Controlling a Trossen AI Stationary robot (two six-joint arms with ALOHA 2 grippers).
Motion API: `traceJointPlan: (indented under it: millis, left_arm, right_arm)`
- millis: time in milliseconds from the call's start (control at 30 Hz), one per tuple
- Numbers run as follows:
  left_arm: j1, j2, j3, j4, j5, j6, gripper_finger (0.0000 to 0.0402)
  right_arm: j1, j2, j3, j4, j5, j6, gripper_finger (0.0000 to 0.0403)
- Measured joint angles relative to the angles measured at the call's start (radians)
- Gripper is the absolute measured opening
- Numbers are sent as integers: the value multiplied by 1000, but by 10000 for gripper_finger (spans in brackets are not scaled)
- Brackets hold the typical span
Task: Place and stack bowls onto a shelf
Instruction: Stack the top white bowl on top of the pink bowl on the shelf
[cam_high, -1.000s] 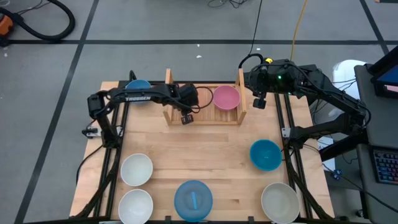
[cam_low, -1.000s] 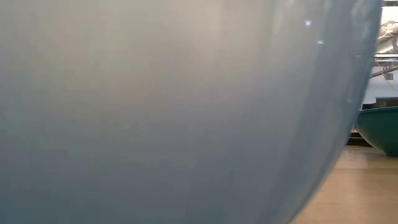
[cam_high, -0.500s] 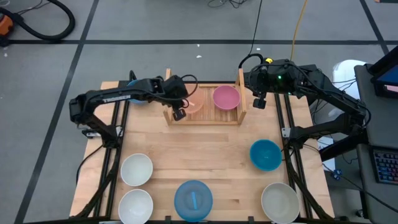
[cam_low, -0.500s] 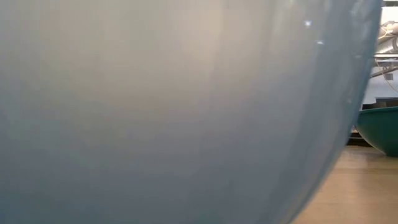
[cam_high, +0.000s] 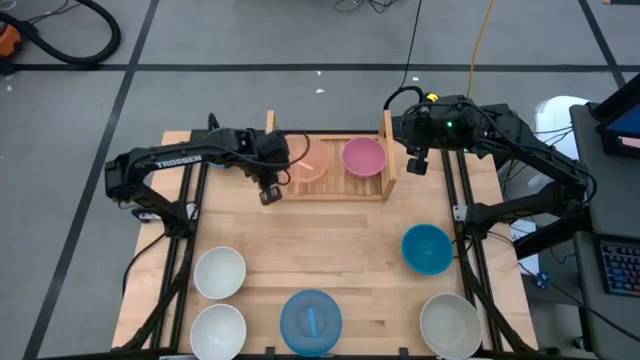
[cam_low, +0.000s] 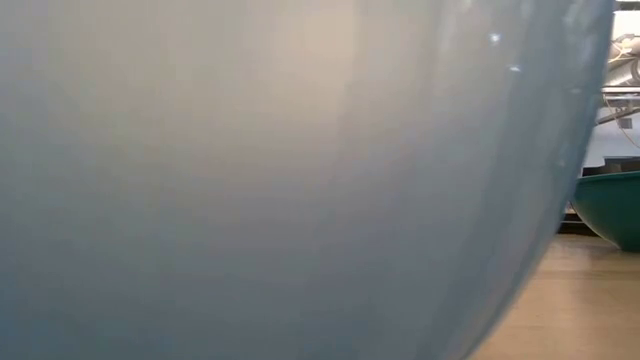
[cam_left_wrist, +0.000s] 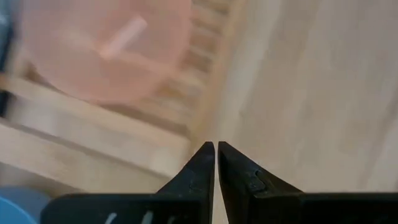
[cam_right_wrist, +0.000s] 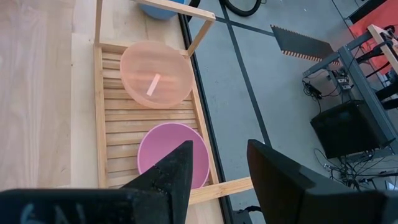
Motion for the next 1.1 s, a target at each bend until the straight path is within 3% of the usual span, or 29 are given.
traceJointPlan:
  millis: [133,433,733,1100]
  left_arm:
    - [-35,-3,0,-129,68,-9,26]
    - [-182,-2,0,-365,174,122,26]
    - [-363,-2,0,-414,211,163,26]
    - [-444,-2,0,-404,159,-76,26]
  right_arm:
    - [0,0,0,0,0,1,144]
    - [0,0,0,8,0,1,144]
    - [0,0,0,18,0,1,144]
    - [0,0,0,62,0,-22,144]
